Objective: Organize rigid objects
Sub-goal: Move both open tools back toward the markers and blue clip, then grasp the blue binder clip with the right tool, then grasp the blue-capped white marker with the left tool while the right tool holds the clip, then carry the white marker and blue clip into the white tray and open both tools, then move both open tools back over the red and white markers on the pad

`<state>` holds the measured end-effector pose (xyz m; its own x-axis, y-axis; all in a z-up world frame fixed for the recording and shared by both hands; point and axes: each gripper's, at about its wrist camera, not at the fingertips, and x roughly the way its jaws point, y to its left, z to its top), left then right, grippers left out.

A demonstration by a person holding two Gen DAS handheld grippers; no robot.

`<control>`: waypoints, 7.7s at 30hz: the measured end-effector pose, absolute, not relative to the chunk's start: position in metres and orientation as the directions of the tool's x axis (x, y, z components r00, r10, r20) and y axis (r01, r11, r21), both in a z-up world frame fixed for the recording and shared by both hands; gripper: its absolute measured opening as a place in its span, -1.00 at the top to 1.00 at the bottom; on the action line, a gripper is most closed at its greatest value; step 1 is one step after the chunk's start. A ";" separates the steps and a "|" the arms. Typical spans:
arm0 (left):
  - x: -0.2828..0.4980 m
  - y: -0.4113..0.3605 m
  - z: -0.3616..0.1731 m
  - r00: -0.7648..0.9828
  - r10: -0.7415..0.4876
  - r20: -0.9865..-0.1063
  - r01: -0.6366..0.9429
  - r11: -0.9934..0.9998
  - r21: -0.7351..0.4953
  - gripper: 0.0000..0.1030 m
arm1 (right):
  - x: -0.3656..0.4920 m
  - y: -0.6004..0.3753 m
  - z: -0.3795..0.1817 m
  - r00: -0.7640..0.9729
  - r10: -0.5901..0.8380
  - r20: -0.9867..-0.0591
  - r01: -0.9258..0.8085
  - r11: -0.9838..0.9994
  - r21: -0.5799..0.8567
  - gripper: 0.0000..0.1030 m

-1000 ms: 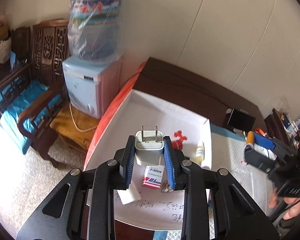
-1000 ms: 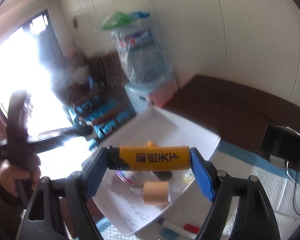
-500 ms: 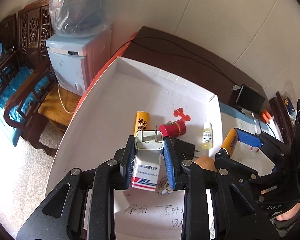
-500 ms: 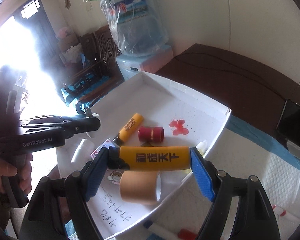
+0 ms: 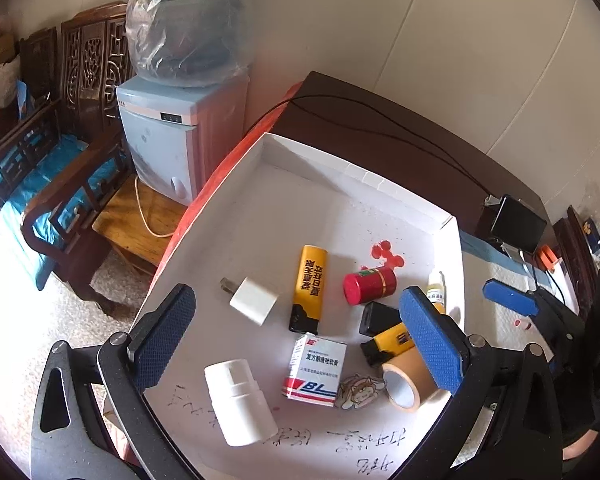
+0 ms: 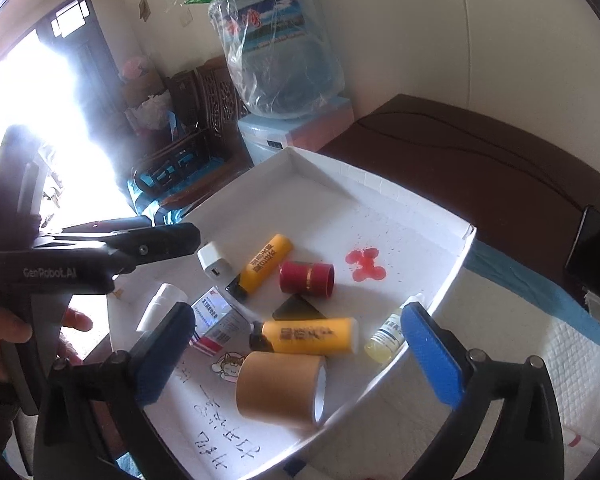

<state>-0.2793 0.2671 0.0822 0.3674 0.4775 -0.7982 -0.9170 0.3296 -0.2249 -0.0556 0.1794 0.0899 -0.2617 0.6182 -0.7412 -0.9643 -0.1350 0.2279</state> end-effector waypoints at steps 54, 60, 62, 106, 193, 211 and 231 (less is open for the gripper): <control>-0.198 0.147 0.098 0.539 0.269 -0.798 -0.635 0.753 -0.175 -1.00 | 0.014 0.025 0.029 -0.112 0.454 -0.884 -0.963 0.169 0.209 0.39; -0.125 0.122 0.071 0.454 0.143 -0.879 -0.426 0.902 -0.073 -0.88 | 0.054 -0.028 0.049 -0.083 0.537 -0.840 -0.917 0.288 0.275 0.39; -0.111 0.123 0.060 0.409 0.118 -0.905 -0.407 0.911 -0.065 -0.72 | 0.062 -0.040 0.054 -0.065 0.556 -0.829 -0.910 0.308 0.279 0.39; -0.186 0.097 0.212 0.652 0.407 -0.640 -0.603 0.789 -0.113 0.72 | 0.070 -0.046 0.236 -0.062 0.894 -0.444 -0.922 0.118 0.367 0.39; -0.286 0.230 0.126 0.384 0.516 -0.766 -0.892 0.421 -0.163 -1.00 | -0.036 0.131 0.128 -0.139 0.742 -0.656 -0.955 0.074 0.286 -1.00; -0.116 0.123 0.080 0.441 0.205 -0.874 -0.541 0.837 -0.076 -0.90 | 0.128 -0.016 0.127 0.197 0.714 -0.672 -0.767 0.539 0.348 -1.00; -0.040 0.119 0.013 0.197 0.220 -0.955 -0.394 0.910 0.129 -0.20 | 0.154 0.041 0.046 0.077 0.507 -0.858 -0.995 0.099 -0.030 -0.54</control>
<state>-0.0396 0.1189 0.0129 0.1974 0.2204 -0.9552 -0.3942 0.9100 0.1285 0.1541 0.0408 0.0459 0.0766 0.5071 -0.8585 -0.9946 0.0988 -0.0304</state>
